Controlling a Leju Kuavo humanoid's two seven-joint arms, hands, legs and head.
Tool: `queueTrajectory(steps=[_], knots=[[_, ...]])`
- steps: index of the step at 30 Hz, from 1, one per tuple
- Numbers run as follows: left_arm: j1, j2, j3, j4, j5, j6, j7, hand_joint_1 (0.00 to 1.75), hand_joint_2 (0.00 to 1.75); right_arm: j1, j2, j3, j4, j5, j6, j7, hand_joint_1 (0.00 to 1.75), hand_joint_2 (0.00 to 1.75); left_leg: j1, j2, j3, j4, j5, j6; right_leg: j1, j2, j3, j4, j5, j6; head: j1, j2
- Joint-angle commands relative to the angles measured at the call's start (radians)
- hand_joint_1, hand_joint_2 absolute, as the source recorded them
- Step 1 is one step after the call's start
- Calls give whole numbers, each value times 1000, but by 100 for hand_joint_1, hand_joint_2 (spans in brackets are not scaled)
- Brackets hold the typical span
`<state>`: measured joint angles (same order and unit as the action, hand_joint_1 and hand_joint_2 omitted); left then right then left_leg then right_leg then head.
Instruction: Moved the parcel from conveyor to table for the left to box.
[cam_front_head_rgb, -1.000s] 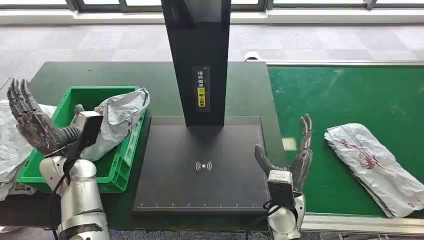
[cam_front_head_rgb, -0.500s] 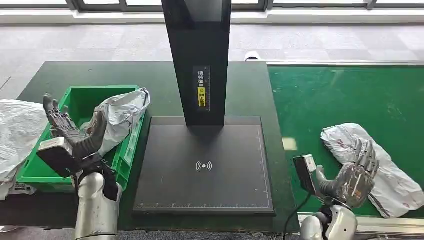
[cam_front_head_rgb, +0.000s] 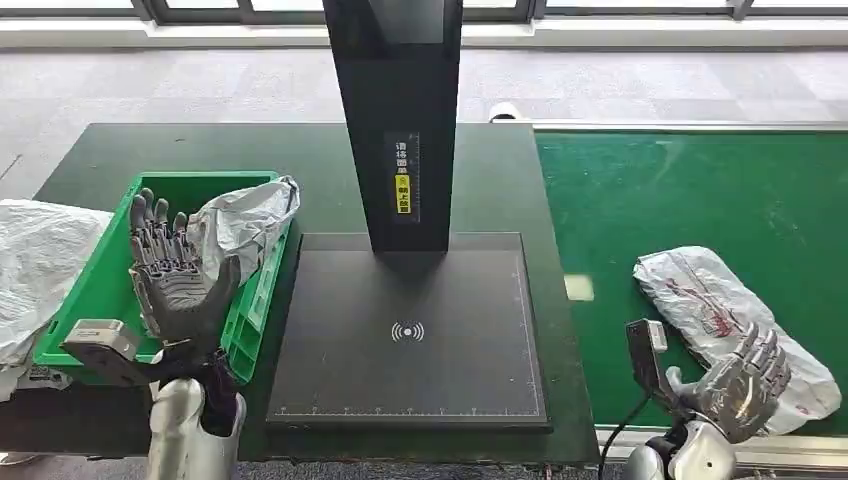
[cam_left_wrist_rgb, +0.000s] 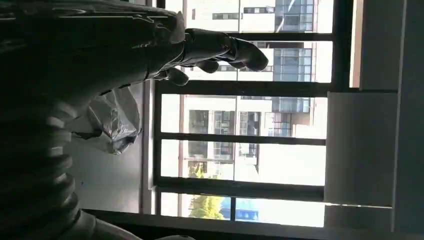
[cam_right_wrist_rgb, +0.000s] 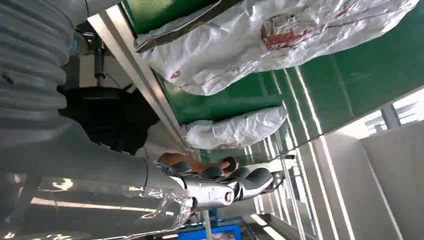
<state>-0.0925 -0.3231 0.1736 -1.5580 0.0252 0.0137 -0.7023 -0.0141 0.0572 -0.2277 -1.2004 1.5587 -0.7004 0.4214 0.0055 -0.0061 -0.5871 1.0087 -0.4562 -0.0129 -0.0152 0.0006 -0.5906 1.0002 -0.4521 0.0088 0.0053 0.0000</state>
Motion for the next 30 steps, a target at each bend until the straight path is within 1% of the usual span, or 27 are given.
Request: queueTrajectory(steps=[1, 4, 6, 9, 10, 11, 12, 13, 15, 19, 20, 22, 25, 28, 30], knots=[[98, -26, -53, -5, 37, -15, 4, 0, 175, -120, -30, -125, 244, 12, 2, -105, 0, 175, 0, 3, 4, -3, 0, 1, 0, 2, 3, -3, 1, 0, 0, 0], [98, -26, -53, -5, 37, -15, 4, 0, 175, -120, -30, -125, 244, 12, 2, -105, 0, 175, 0, 0, 2, -1, 0, 1, 1, -1, 3, -2, 0, 0, 0, 0], [98, -26, -53, -5, 37, -15, 4, 0, 175, -120, -30, -125, 244, 12, 2, -105, 0, 175, 0, 2, 3, -1, 0, 1, 0, 1, 3, -2, 0, 0, 0, 0], [98, -26, -53, -5, 37, -15, 4, 0, 175, -120, -30, -125, 244, 12, 2, -105, 0, 175, 0, 2, 3, -1, 0, 1, 0, 1, 2, -1, 0, 0, 0, 0], [100, -26, -62, 3, 24, -14, 4, 0, 175, -145, -49, -111, 290, 12, 2, -87, 0, 175, 0, 2, 4, -2, 0, 1, 0, 1, 3, -2, 0, 0, 0, 0], [101, -26, -64, 9, 23, -9, 4, 0, 175, -153, -44, -121, 293, 12, 2, -93, 0, 175, 0, 1, 3, -1, 0, 1, 0, 0, 3, -2, 0, 0, 0, 0], [106, -26, -72, 12, 41, -1, 4, 0, 175, -171, -94, -26, 347, -29, 2, -27, 0, 175, 0, 2, 4, -2, 0, 1, 0, 1, 4, -3, 0, 0, 0, 0], [112, -26, -74, 12, 57, 4, 4, 0, 175, -205, -71, -113, 360, -12, 2, -97, 0, 175, 0, 3, 3, -1, 0, 1, 0, 2, 2, -2, 1, 0, 0, 0], [119, -26, -79, 20, 72, -2, 4, 0, 175, -253, -71, -184, 415, -9, 2, -152, 0, 175, 0, 5, 4, -2, 0, 1, 0, 3, 4, -3, 1, 0, 0, 0], [106, -26, -85, 64, 73, 2, 4, 0, 175, -304, -82, -265, 471, 11, 2, -189, 0, 175, 0, 3, 4, -2, 0, 1, 0, 2, 4, -3, 1, 0, 0, 0], [99, -26, -86, 82, 73, 4, 4, 0, 175, -316, -100, -251, 500, 12, 2, -172, 0, 175, 0, 2, 3, -1, 0, 1, 0, 1, 2, -2, 1, 0, 0, 0], [91, -26, -83, 96, 72, 9, 4, 0, 175, -335, -111, -239, 525, 12, 2, -162, 0, 175, 0, 0, 4, -3, 1, 1, 0, -1, 5, -4, 1, 0, 0, 0], [86, -26, -74, 111, 73, 15, 4, 0, 175, -373, -121, -232, 572, 12, 2, -142, 0, 175, 0, 2, 4, -2, 0, 1, 0, 1, 4, -3, 1, 0, 0, 0], [86, -26, -74, 111, 73, 15, 4, 0, 175, -373, -121, -232, 572, 12, 2, -142, 0, 175, 0, 3, 4, -2, 0, 1, 0, 2, 3, -2, 1, 0, 0, 0], [86, -26, -74, 111, 73, 15, 4, 0, 175, -373, -121, -232, 572, 12, 2, -142, 0, 175, 0, 2, 3, -1, 0, 1, 0, 1, 2, -1, 1, 0, 0, 0]])
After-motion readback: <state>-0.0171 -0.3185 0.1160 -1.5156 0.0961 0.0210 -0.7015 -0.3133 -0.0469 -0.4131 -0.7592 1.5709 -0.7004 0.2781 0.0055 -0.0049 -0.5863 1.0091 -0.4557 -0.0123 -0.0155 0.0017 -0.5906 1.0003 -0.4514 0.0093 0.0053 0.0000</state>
